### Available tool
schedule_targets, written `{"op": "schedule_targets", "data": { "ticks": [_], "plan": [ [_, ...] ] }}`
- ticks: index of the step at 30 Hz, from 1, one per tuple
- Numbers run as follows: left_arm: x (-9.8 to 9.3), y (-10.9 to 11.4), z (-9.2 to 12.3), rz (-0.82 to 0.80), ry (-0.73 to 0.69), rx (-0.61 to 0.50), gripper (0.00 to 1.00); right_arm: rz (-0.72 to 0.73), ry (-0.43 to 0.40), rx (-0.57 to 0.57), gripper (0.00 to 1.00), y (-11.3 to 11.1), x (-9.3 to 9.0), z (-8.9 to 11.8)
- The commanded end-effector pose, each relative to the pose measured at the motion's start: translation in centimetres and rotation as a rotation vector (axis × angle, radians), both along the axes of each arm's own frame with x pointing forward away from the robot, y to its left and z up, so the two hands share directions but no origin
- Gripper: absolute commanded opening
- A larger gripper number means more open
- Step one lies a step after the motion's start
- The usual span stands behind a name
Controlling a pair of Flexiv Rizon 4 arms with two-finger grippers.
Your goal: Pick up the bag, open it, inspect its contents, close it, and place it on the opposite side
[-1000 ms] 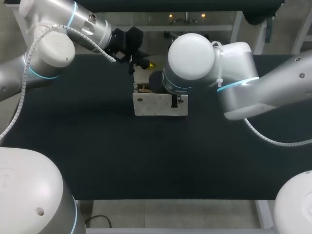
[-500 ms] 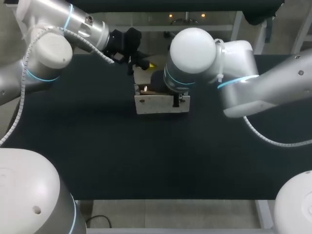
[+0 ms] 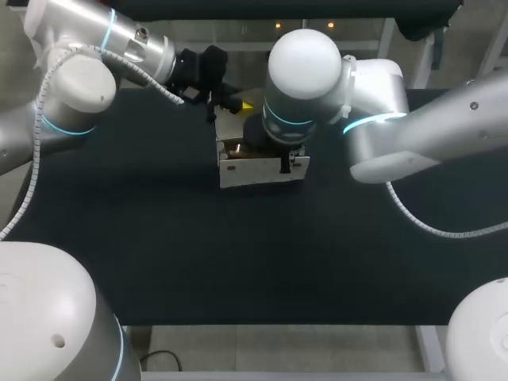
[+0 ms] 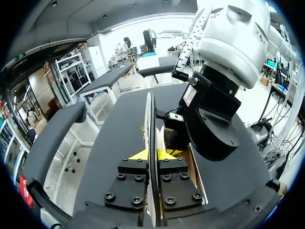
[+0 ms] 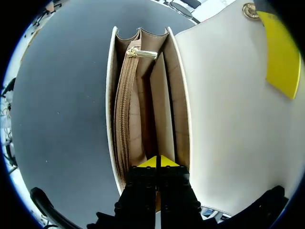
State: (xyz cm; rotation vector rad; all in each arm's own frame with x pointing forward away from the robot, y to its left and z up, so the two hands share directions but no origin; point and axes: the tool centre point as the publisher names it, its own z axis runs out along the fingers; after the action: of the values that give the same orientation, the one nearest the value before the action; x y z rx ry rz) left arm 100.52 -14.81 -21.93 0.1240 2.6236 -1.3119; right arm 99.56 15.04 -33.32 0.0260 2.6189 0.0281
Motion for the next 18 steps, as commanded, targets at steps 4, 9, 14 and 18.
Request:
{"op": "schedule_targets", "data": {
  "ticks": [4, 9, 14, 18],
  "plan": [
    [-0.2, 0.2, -0.1, -0.019, -0.009, -0.022, 0.0, 0.011, 0.019, 0.008, 0.0, 0.2, 0.2, 0.0],
    [0.0, 0.2, -0.3, -0.037, -0.024, -0.023, 0.0, 0.028, 0.037, 0.011, 0.17, 0.2, -0.1, -0.1],
    [0.3, 0.3, -0.4, -0.044, -0.027, -0.027, 0.0, 0.052, 0.094, 0.014, 0.87, 0.3, -0.2, -0.7],
    [0.4, 0.3, -0.4, -0.06, -0.042, -0.037, 0.0, 0.057, 0.133, -0.008, 1.0, 0.6, -0.2, -1.6]
  ]
}}
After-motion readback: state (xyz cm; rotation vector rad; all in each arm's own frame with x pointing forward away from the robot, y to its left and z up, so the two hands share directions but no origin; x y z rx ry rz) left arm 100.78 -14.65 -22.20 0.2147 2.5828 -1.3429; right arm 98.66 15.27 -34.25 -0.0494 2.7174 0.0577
